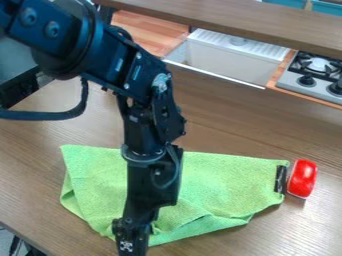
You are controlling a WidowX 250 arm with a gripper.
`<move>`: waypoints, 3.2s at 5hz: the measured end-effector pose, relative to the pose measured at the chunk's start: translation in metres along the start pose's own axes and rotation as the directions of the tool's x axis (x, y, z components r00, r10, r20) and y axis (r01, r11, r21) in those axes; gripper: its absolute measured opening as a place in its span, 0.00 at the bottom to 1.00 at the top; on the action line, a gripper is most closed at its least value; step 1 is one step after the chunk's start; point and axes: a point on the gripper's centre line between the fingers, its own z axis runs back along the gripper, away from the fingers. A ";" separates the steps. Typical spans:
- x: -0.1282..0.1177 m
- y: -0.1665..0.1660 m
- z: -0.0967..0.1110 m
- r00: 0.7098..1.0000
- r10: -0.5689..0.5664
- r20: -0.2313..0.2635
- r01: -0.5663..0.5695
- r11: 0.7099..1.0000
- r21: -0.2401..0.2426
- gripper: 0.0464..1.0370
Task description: Unfold the cloth from bottom right to top left
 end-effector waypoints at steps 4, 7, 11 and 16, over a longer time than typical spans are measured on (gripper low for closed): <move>-0.015 0.006 -0.003 0.999 0.045 -0.002 -0.045 0.998 -0.040 0.96; -0.008 0.020 -0.028 0.997 0.043 -0.067 -0.048 0.996 -0.076 0.96; -0.005 0.029 -0.034 0.997 0.030 -0.075 -0.038 0.994 -0.098 0.13; -0.011 0.026 -0.028 0.999 -0.021 -0.047 0.014 0.989 -0.150 0.40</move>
